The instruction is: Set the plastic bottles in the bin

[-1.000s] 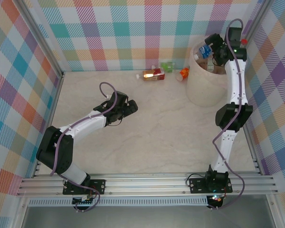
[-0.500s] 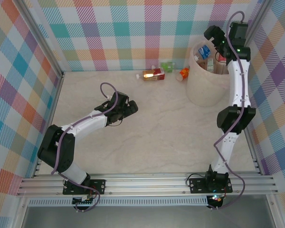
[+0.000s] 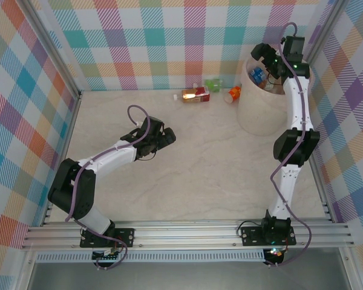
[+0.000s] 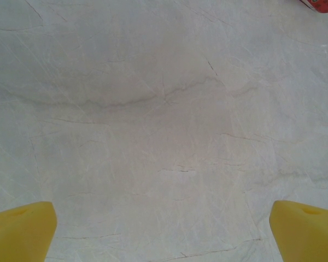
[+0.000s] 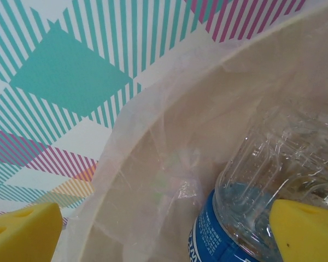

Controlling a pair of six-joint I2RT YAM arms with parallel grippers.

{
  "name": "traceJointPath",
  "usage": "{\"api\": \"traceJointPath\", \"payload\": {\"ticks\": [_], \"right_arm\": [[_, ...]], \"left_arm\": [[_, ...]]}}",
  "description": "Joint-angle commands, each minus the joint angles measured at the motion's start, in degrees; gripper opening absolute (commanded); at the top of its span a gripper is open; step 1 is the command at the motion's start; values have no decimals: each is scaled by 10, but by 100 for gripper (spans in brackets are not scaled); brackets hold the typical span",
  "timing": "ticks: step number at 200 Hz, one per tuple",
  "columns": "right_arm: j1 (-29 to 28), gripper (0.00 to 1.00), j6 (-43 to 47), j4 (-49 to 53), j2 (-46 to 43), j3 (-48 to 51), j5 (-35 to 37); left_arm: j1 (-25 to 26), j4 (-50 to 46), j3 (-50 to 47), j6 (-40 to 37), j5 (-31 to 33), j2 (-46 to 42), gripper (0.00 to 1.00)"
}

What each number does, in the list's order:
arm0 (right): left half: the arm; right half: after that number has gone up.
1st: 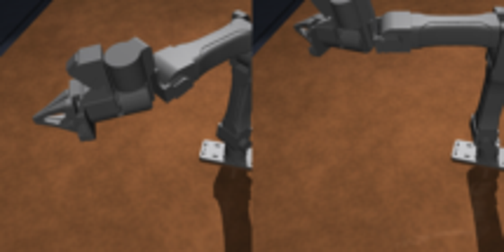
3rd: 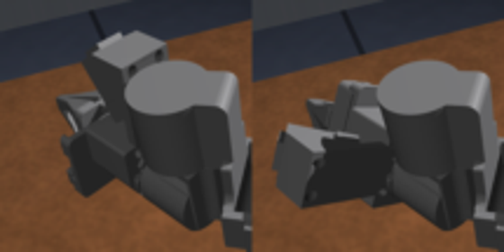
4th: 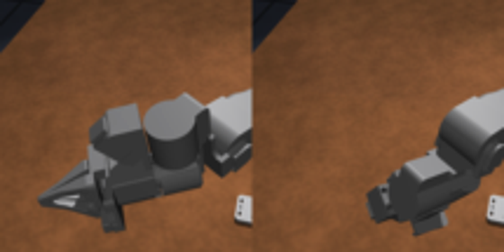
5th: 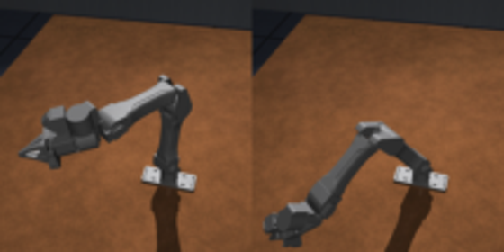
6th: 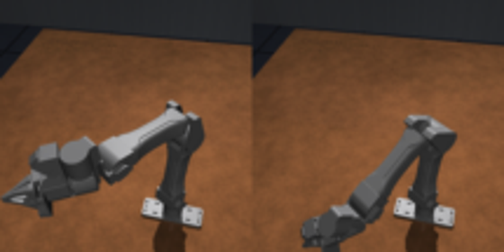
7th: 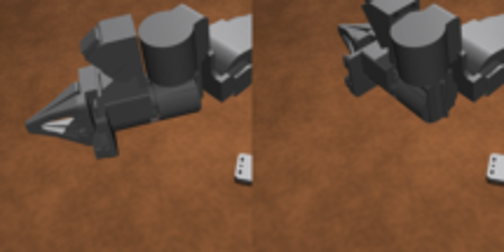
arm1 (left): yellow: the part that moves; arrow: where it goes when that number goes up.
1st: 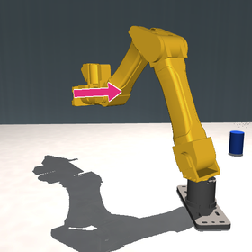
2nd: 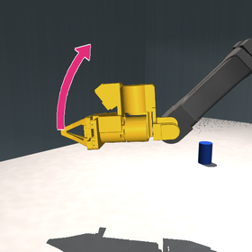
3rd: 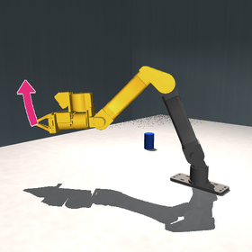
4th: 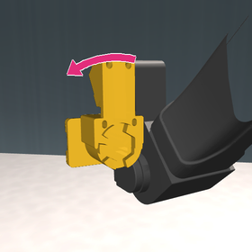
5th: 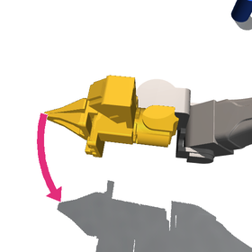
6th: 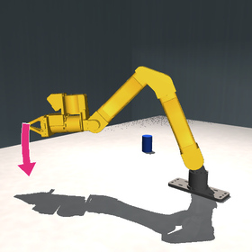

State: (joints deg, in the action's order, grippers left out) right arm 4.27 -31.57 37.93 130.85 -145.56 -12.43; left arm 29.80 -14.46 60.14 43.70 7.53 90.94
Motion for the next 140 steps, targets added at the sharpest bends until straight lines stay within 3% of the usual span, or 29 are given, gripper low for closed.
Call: {"api": "traceJointPath", "payload": {"ticks": [1, 37, 78, 140], "right_arm": [[-7, 98, 18, 15, -37, -28, -33], [-12, 99, 34, 1, -90, -6, -55], [-37, 100, 66, -16, -160, 88, -75], [-132, 100, 94, -41, -180, 160, -60]], "left_arm": [[-7, 7, 4, 2, -2, 9, 100], [-7, 11, 4, -8, -2, 8, 100], [-7, 18, 17, -32, -3, 6, 100], [-7, 16, 105, -111, 14, 71, 100]]}}
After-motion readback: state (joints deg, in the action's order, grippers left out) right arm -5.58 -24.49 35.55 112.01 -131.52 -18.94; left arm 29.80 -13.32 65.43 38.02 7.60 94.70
